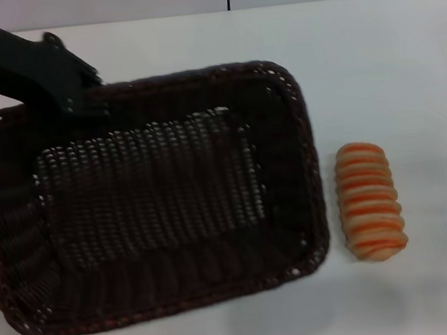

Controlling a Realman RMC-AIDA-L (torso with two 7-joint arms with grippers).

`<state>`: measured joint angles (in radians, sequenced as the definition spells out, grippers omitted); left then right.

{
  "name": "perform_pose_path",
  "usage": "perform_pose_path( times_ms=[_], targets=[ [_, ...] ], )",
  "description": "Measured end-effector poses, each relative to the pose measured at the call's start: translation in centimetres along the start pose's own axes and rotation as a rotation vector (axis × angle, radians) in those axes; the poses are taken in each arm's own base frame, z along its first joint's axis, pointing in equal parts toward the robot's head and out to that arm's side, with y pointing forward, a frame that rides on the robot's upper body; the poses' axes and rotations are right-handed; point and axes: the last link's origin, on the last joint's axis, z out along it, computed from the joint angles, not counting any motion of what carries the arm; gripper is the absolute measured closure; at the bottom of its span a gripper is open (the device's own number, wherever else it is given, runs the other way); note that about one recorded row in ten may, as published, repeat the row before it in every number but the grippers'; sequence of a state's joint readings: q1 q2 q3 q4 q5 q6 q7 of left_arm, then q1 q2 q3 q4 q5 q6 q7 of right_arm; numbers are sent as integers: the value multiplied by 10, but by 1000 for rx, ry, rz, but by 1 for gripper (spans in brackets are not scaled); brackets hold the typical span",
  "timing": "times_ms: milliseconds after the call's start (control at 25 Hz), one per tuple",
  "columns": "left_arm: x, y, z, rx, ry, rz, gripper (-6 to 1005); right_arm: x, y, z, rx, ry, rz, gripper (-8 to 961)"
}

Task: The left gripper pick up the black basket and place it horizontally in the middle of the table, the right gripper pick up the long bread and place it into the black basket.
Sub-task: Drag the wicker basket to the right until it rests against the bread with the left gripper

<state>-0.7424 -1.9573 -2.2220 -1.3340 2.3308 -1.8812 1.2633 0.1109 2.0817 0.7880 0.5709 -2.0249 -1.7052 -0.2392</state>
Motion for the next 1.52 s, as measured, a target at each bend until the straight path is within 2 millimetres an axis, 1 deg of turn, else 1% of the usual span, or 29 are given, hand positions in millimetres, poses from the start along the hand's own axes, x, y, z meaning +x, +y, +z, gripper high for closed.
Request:
perform_pose_path(
  times_ms=[40,80,200,240,280,440,760,920,1040,1360,1520],
  targets=[
    [4,2,6,-29,3,14,800,-1,-1,-1,3,-2,-1,345],
    [4,2,6,-29,3,14,798,-1,-1,-1,3,-2,-1,345],
    [10,4,19,-91,11,30,794,-1,-2,-4,5,-2,-2,346],
    [14,6,27,-125,16,35,792,-2,-2,-5,7,-1,-3,347],
    [14,6,27,-125,16,35,791,-2,-2,-5,7,-1,-3,347],
    [18,11,43,-167,16,34,785,-3,-5,-9,14,-2,-8,349],
    [14,16,56,-204,-5,66,772,-6,-8,-13,22,-9,-13,352],
    [12,17,60,-204,-13,75,766,-7,-8,-15,21,-16,-12,353],
    [11,18,66,-191,-16,92,762,-8,-9,-18,21,-19,-13,355],
    [15,16,68,-158,15,108,750,-10,-11,-21,24,-20,-16,358],
    [18,11,67,-101,39,111,588,-10,-11,-23,21,-19,-15,359]
  ],
)
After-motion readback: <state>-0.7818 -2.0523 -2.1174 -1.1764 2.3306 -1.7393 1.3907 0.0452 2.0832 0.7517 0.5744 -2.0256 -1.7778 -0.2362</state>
